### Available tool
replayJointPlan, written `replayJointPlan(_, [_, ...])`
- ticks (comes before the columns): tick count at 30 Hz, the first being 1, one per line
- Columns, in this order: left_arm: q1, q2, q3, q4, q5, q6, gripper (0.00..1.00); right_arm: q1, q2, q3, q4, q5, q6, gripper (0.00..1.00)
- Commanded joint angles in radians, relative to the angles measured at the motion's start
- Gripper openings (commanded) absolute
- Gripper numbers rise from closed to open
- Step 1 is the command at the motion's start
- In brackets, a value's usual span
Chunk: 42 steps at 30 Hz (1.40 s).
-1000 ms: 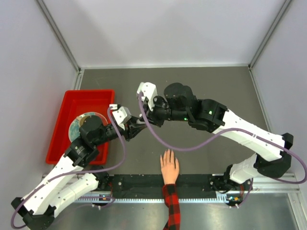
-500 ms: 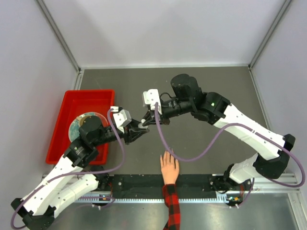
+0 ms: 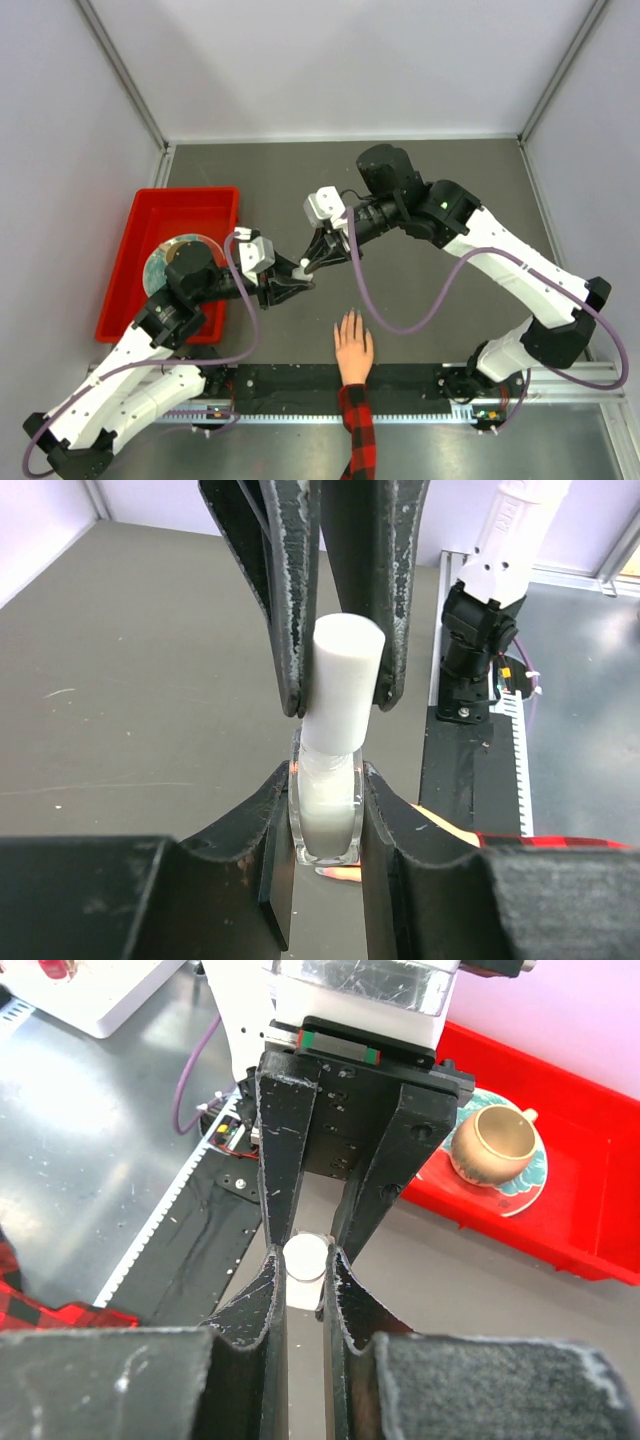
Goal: Paint the nails
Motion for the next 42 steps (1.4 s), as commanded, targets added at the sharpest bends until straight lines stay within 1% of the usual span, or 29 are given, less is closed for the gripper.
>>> replayJointPlan(1, [0.003,0.01,0.043,0.036,0.003,0.006,0.0,0.002,-0.008,0.022,0.028,-0.045,0.052,0.0])
replayJointPlan(5, [0.003,0.018,0.043,0.026,-0.012,0.009,0.0,0.002,-0.026,0.014,0.093,0.062,0.146,0.0])
replayJointPlan(8, [0.003,0.019,0.041,0.021,-0.015,0.01,0.0,0.002,-0.04,0.011,0.11,0.077,0.195,0.0])
replayJointPlan(34, [0.003,0.03,0.049,0.021,-0.015,0.007,0.0,-0.002,-0.089,-0.024,0.11,0.146,0.179,0.0])
replayJointPlan(42, [0.003,0.027,0.049,0.023,-0.018,0.009,0.0,-0.011,-0.1,-0.032,0.105,0.143,0.178,0.0])
